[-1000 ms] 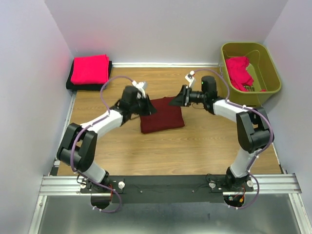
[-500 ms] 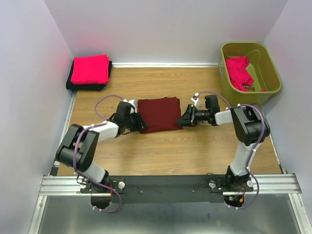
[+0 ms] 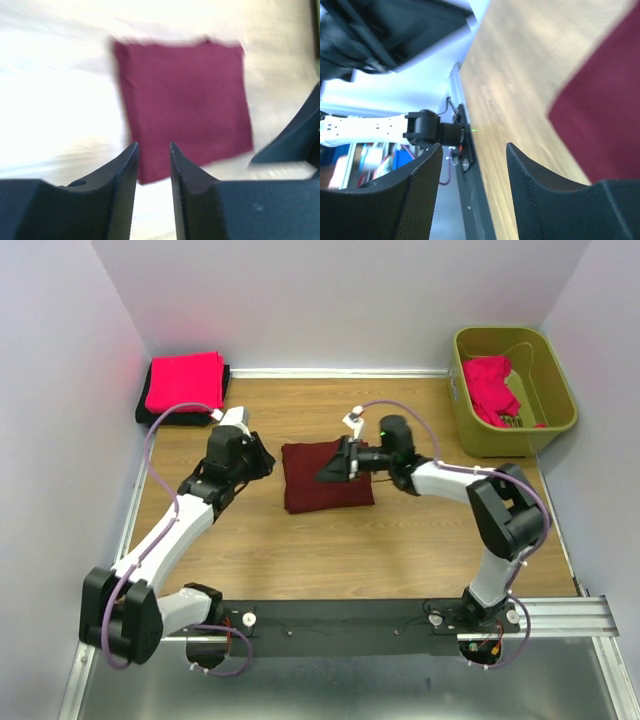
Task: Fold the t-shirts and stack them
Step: Fold the tshirt, then neatly place the folded tshirt to the corner
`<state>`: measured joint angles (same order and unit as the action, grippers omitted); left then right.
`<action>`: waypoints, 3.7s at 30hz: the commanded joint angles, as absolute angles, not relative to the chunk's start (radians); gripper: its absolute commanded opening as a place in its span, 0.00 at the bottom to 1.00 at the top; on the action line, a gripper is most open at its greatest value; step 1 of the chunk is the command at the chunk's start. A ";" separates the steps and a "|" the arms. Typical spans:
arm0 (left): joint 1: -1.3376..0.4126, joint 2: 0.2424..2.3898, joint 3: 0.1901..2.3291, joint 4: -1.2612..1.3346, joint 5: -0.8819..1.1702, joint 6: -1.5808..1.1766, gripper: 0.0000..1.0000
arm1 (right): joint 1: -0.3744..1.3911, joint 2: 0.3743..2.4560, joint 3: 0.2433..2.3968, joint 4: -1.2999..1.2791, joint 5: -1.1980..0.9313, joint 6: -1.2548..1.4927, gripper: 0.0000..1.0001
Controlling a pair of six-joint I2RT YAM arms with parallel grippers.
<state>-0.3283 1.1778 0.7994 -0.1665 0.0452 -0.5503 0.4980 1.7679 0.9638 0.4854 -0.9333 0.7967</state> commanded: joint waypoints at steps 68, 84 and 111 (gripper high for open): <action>0.035 1.094 0.752 -0.161 -0.202 -0.422 0.98 | 1.046 2.101 1.562 -0.413 0.319 0.045 0.72; 0.034 1.132 0.727 -0.124 -0.017 -0.423 0.89 | 1.086 2.203 1.559 -0.462 0.474 0.009 0.22; -0.224 1.417 0.476 0.567 0.466 -1.051 0.91 | 0.988 1.899 1.410 -0.311 0.213 0.153 0.01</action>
